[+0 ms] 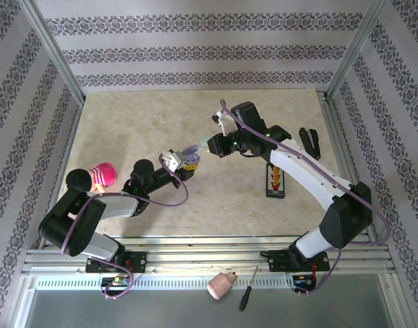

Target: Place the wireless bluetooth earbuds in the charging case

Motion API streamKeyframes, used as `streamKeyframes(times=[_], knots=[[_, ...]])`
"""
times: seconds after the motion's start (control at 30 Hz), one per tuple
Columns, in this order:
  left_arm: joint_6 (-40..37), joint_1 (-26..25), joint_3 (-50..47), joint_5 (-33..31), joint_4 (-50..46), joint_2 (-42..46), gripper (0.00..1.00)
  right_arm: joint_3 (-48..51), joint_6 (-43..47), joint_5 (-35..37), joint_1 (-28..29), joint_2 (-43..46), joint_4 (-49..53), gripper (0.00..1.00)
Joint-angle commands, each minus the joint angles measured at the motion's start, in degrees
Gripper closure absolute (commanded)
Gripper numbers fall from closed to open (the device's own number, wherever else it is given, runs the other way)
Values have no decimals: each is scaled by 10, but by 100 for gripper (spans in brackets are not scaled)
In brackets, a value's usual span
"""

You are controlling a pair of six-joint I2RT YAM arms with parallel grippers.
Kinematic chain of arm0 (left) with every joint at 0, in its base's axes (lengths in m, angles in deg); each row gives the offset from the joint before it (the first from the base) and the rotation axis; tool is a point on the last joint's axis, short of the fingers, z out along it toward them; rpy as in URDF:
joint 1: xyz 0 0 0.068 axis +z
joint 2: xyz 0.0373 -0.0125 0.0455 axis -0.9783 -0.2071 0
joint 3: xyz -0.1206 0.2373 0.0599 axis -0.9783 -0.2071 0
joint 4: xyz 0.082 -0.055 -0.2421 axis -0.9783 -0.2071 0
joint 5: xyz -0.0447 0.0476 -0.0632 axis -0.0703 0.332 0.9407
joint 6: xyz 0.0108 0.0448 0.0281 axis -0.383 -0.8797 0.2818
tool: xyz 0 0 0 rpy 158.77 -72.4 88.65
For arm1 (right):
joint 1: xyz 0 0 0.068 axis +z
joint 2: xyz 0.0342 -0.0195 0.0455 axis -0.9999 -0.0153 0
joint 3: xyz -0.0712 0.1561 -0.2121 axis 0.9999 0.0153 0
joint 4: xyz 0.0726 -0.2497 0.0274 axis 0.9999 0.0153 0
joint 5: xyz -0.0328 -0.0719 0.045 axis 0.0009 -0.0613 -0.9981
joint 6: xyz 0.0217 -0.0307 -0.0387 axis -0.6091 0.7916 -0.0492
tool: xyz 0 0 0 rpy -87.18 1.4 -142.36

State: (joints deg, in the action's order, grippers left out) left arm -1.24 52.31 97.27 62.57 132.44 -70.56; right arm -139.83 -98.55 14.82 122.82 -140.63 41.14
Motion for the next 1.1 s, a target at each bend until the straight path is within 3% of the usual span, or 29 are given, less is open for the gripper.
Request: streamKeyframes(times=[0.0,0.4,1.07], knots=[[-5,9,17,-7,45,-2,70,-35,-7,7,24,-12,8,84],[5,10,18,-13,57,-7,70,-66,-29,-2,71,-74,-21,84],[21,10,14,-4,61,-7,70,-63,-36,0,85,-102,-33,85]])
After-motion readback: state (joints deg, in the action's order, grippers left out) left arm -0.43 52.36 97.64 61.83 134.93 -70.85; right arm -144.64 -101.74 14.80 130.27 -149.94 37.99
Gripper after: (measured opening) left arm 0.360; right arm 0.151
